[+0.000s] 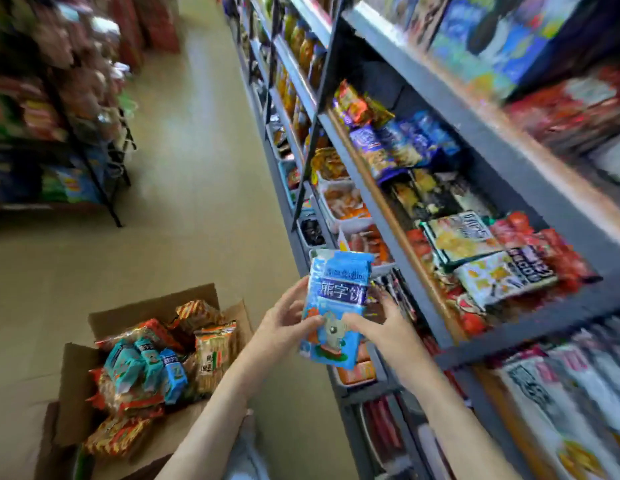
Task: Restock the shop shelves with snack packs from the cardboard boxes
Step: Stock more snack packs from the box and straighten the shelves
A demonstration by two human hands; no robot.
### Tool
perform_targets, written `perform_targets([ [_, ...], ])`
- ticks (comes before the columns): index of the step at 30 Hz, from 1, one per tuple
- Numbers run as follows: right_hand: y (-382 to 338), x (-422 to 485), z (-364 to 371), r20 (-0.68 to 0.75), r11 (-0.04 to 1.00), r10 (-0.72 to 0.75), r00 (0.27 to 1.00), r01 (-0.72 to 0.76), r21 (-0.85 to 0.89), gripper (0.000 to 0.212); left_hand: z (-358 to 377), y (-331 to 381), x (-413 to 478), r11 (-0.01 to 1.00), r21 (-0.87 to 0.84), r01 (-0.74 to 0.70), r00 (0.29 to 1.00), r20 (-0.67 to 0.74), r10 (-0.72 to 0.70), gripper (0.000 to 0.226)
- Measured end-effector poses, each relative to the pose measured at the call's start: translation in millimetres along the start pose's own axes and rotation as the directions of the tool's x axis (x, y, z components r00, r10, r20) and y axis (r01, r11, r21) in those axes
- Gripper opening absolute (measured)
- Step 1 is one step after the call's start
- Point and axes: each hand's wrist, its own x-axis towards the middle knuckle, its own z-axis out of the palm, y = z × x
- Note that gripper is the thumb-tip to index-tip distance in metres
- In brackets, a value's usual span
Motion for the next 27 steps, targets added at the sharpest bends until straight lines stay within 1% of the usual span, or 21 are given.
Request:
perform_targets([
  [3,-24.4,-60.5,-55.7,-0.044,0.992,-0.125,0.991,0.126,0.009,0.035,56.1,38.3,-29.1,0.997,0.021,-0.076,0.996,0.055,0.075,0.067],
  [5,-36.2,-95.9,-84.3,-0.065,0.985,-0.172,0.983,0.172,-0.002,0.03,88.2,60.3,-46.9,0.994,0.033,-0.104,0.989,0.11,0.1,0.064],
  [9,-43.4,-154.1,-131.0,-0.167,0.979,-0.186,0.968,0.196,0.048,0.023,149.8,92.3,-76.9,0.984,0.067,-0.166,0.965,0.217,0.148,0.058],
  [13,-49.2,-196.7,-167.2,-0.28,0.972,-0.189,0.941,0.22,0.082,0.02,196.1,114.1,-97.5,0.971,0.121,-0.206,0.933,0.323,0.158,0.052],
  [16,-53.4,-226.4,-193.8,-0.364,0.968,-0.17,0.916,0.224,0.112,0.023,227.6,131.8,-106.9,0.943,0.185,-0.278,0.89,0.419,0.18,0.047],
  [18,-57.4,-243.8,-212.2,-0.411,0.962,-0.174,0.895,0.243,0.124,0.026,251.9,143.6,-111.6,0.93,0.188,-0.317,0.858,0.474,0.197,0.051],
  [21,-60.0,-266.8,-237.8,-0.482,0.952,-0.128,0.867,0.243,0.184,0.029,290.0,154.7,-115.5,0.896,0.215,-0.389,0.808,0.546,0.219,0.055],
  [24,-54.7,-287.1,-262.9,-0.549,0.93,-0.079,0.832,0.26,0.26,0.019,324.2,155.9,-113.4,0.849,0.237,-0.472,0.75,0.613,0.246,0.055],
  [27,-48.0,-309.0,-288.1,-0.575,0.894,-0.065,0.815,0.304,0.329,0.019,360.3,155.3,-108.7,0.846,0.203,-0.493,0.686,0.688,0.235,0.05],
])
